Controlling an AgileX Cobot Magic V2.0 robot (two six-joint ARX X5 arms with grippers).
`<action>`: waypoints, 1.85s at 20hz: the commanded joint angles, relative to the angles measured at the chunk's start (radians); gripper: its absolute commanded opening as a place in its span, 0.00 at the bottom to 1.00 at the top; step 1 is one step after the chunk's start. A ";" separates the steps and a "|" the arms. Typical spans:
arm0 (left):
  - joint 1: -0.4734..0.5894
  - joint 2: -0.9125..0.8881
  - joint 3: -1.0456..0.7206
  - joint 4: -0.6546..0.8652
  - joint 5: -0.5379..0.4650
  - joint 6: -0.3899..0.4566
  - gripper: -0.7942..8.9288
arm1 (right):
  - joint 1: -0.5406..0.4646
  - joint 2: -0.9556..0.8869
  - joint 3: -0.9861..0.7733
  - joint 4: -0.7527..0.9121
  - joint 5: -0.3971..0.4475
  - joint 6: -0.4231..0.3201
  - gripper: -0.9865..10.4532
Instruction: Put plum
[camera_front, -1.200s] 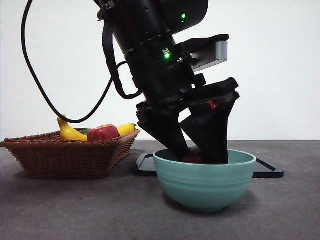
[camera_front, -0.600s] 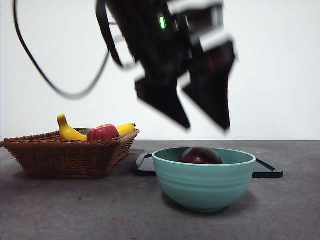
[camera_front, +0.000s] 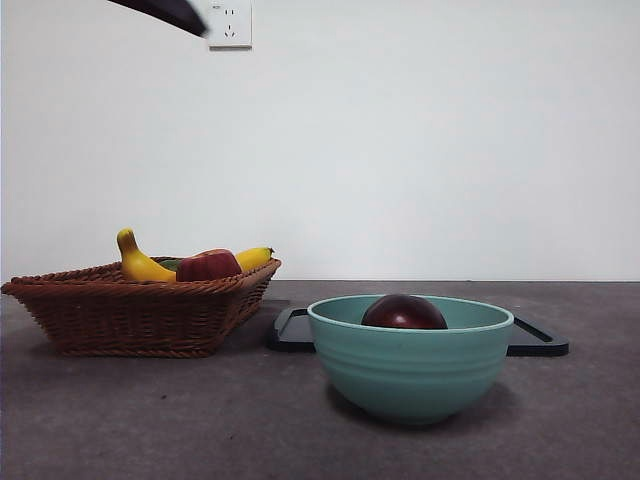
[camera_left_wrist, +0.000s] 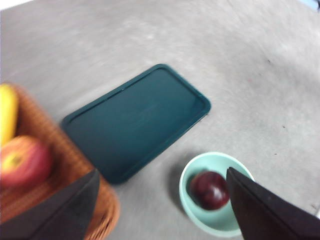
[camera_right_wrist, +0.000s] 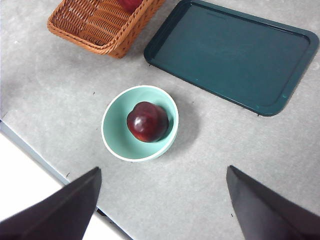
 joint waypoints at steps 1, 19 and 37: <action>0.055 -0.034 -0.006 -0.050 0.083 -0.004 0.50 | 0.005 0.008 0.018 0.011 -0.002 0.010 0.44; 0.103 -0.203 -0.386 -0.053 0.349 -0.013 0.50 | 0.008 0.064 0.014 0.033 -0.005 0.020 0.44; 0.103 -0.203 -0.386 -0.048 0.349 -0.013 0.50 | 0.286 0.569 -0.230 0.612 0.178 0.202 0.35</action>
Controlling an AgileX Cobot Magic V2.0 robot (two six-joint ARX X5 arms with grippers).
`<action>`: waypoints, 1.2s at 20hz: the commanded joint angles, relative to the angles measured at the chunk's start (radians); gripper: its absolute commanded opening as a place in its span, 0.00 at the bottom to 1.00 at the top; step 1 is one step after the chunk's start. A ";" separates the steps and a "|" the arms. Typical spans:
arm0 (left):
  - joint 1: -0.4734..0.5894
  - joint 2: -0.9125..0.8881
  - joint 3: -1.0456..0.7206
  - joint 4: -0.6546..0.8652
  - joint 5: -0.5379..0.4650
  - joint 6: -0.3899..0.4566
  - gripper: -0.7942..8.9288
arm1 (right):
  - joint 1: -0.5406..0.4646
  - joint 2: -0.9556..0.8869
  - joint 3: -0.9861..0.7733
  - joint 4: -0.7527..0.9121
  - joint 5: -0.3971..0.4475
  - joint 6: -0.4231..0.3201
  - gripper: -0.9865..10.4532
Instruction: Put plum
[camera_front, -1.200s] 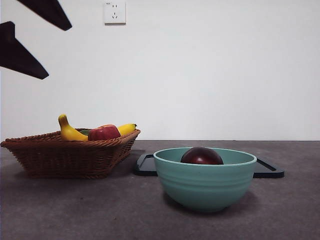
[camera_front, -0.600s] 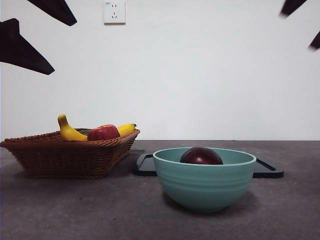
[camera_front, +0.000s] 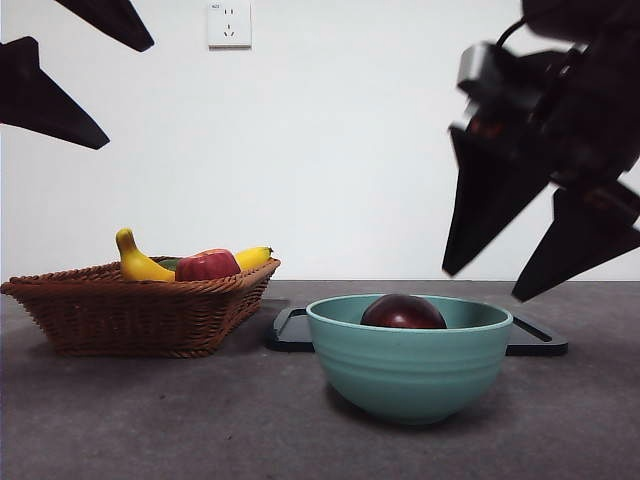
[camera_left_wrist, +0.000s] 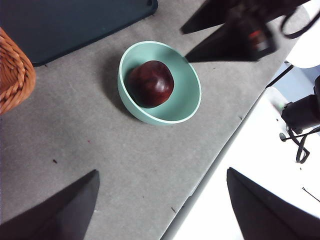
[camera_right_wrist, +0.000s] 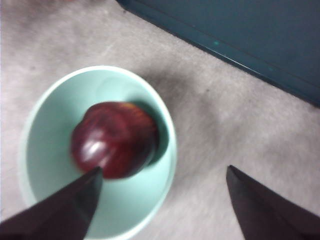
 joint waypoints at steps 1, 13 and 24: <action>-0.005 0.005 0.009 0.010 0.004 -0.002 0.50 | 0.020 0.056 0.005 0.046 0.035 0.017 0.33; -0.005 0.005 0.010 0.010 0.004 -0.001 0.50 | 0.028 0.142 0.005 0.116 0.006 0.025 0.09; -0.005 0.005 0.009 0.010 0.004 -0.002 0.50 | 0.006 0.130 0.116 0.119 0.063 0.081 0.09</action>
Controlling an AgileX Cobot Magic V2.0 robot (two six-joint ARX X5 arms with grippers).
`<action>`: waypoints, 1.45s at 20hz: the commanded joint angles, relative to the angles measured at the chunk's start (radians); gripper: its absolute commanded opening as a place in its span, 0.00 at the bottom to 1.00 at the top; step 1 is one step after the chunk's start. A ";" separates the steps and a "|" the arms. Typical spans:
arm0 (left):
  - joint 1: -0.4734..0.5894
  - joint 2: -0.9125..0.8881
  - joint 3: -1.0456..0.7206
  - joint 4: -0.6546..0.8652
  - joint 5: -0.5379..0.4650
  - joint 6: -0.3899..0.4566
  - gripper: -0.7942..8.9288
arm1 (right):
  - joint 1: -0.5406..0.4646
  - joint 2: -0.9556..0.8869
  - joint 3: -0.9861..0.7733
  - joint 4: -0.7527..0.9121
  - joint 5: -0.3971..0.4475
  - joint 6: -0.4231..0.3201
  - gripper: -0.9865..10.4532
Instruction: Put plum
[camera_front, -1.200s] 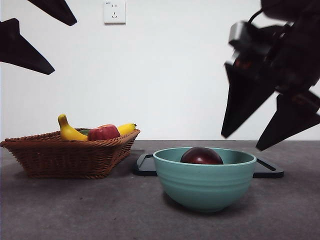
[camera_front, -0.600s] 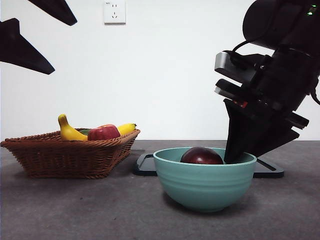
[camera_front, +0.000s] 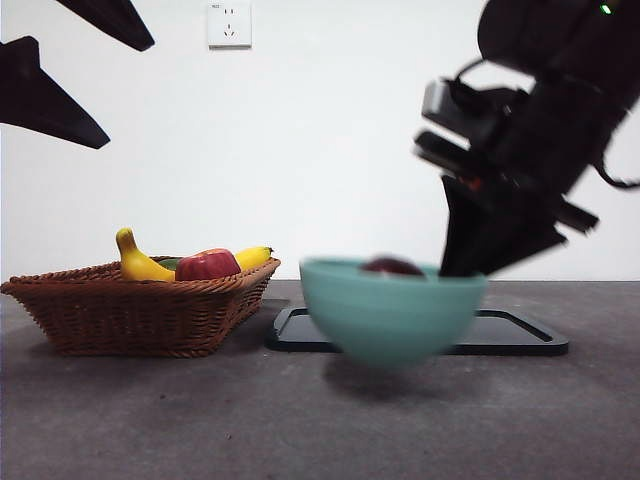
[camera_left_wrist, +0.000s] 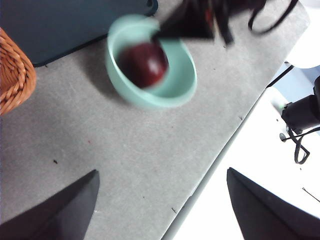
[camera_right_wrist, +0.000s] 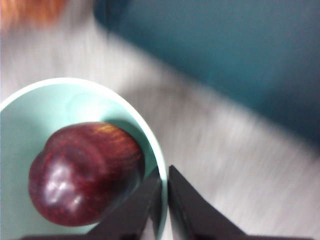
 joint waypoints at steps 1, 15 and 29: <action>-0.005 0.005 0.009 0.009 0.004 -0.002 0.50 | -0.020 0.004 0.068 0.000 0.031 0.025 0.09; -0.005 0.005 0.010 0.011 0.004 -0.002 0.50 | -0.183 0.386 0.392 -0.008 0.039 -0.002 0.09; -0.005 0.005 0.009 0.009 0.004 -0.002 0.50 | -0.182 0.138 0.396 -0.158 0.049 -0.026 0.26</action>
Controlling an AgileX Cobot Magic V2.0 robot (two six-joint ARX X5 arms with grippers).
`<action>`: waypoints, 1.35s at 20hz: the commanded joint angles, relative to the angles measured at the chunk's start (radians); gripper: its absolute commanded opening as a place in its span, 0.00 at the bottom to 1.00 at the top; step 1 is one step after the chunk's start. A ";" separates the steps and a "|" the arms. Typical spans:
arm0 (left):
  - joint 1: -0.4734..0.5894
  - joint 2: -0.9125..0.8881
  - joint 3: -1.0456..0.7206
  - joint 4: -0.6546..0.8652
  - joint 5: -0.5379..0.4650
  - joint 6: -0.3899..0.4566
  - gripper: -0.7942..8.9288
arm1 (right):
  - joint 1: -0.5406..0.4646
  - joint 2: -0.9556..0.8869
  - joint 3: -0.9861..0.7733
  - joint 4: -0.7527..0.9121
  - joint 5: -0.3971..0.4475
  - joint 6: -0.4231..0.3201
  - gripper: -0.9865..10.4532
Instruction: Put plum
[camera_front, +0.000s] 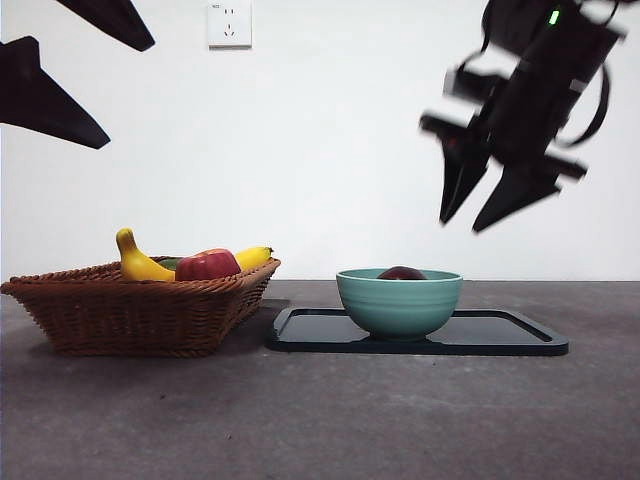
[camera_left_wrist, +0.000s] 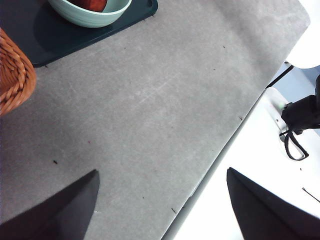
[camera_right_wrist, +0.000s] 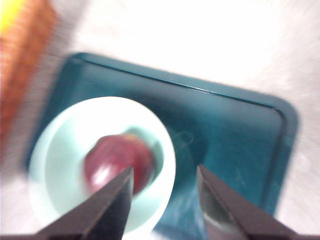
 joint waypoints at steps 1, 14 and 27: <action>-0.005 0.005 0.010 0.008 0.004 -0.001 0.50 | 0.005 -0.103 0.024 -0.101 -0.041 -0.044 0.26; -0.005 0.005 0.010 0.010 0.004 -0.001 0.50 | 0.100 -0.767 -0.239 -0.330 -0.122 -0.062 0.26; -0.005 0.005 0.010 0.010 0.004 -0.002 0.50 | 0.143 -0.993 -0.500 -0.310 -0.156 -0.043 0.26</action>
